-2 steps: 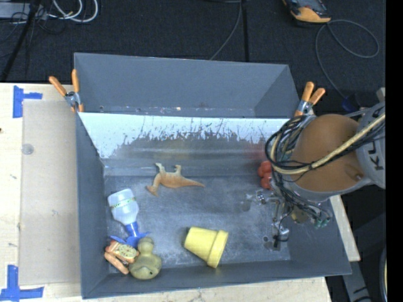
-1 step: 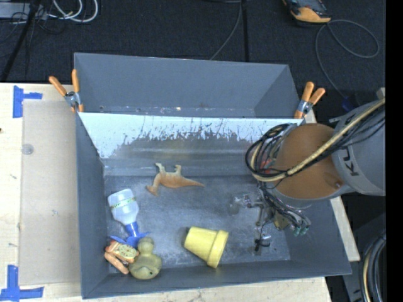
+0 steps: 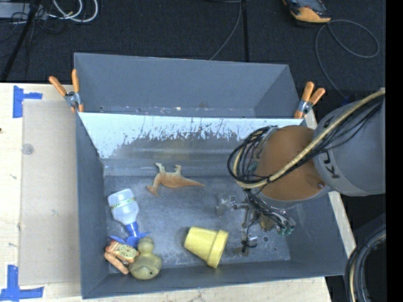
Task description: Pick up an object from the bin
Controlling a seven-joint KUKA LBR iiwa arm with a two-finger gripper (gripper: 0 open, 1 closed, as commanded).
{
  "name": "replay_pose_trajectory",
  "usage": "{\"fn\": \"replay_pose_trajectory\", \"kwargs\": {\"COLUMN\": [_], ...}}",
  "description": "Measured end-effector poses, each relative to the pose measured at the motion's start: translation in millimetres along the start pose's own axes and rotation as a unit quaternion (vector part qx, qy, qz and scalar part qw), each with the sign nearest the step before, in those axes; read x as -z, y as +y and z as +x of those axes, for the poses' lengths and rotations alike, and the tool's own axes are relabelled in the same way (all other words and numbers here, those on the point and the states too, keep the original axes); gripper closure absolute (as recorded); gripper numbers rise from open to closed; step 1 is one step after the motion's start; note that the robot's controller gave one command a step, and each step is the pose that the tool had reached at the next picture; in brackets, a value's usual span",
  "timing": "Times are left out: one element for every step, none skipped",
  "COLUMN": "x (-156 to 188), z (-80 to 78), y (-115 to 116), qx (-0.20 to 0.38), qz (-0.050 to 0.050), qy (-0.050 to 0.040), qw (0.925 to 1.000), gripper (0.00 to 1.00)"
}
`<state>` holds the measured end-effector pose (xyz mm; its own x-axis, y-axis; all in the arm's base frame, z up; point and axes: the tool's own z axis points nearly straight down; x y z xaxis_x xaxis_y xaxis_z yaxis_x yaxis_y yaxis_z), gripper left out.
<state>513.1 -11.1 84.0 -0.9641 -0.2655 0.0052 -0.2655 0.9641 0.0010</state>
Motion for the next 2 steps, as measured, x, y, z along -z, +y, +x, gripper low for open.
{"fn": "replay_pose_trajectory", "kwargs": {"x": [-10, -13], "z": [-8.7, -13.9], "y": [20, 50], "qx": [0.104, 0.111], "qz": [-0.002, 0.000], "qy": [-0.0009, 0.0004], "qw": [0.9946, 0.9939], "gripper": [0.00, 0.00]}}
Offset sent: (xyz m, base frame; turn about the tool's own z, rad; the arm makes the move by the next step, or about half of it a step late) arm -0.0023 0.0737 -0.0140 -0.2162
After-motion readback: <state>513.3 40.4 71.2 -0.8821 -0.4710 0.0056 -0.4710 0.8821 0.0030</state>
